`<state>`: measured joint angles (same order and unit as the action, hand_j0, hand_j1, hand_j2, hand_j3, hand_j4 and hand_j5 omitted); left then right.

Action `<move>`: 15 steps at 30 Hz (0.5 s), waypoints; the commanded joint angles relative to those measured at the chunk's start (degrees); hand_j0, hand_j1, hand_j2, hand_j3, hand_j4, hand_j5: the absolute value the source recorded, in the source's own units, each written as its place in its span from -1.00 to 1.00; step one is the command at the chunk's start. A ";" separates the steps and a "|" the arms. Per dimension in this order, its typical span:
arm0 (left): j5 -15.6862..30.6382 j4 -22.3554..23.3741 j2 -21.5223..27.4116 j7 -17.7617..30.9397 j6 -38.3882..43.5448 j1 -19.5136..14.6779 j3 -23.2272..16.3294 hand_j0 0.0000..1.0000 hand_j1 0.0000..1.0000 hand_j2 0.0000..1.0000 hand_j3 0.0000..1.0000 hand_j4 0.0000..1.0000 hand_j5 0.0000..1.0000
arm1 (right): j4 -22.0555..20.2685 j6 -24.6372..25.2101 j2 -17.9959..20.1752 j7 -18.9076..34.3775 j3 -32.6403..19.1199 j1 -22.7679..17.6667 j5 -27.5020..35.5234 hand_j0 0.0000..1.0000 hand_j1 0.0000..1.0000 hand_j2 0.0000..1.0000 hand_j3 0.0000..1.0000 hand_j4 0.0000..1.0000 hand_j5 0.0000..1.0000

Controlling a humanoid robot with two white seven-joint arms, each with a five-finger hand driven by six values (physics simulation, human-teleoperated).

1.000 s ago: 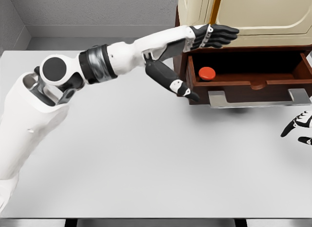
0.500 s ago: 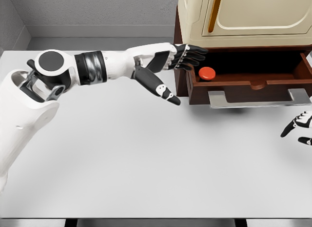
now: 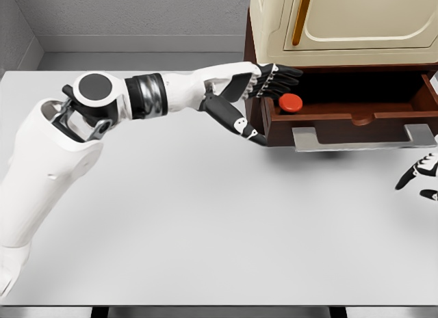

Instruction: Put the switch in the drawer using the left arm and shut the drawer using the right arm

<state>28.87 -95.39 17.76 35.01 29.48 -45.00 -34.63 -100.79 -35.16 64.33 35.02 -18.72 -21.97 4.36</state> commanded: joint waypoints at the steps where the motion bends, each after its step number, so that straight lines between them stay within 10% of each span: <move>1: 0.22 1.52 -0.19 -0.01 -0.04 0.00 0.00 1.00 1.00 1.00 1.00 1.00 1.00 | -0.02 0.16 0.80 -0.02 -0.44 0.09 0.57 0.16 0.16 0.16 0.16 0.16 0.16; 15: -2.15 3.37 -4.67 -0.01 -0.13 0.09 -0.17 1.00 1.00 1.00 1.00 1.00 1.00 | -0.02 0.16 1.15 -0.02 -1.84 0.09 1.36 0.16 0.16 0.16 0.16 0.16 0.16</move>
<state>26.60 -92.10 13.66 34.99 29.33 -44.91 -34.78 -100.79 -35.17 65.41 35.02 -20.67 -21.88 5.30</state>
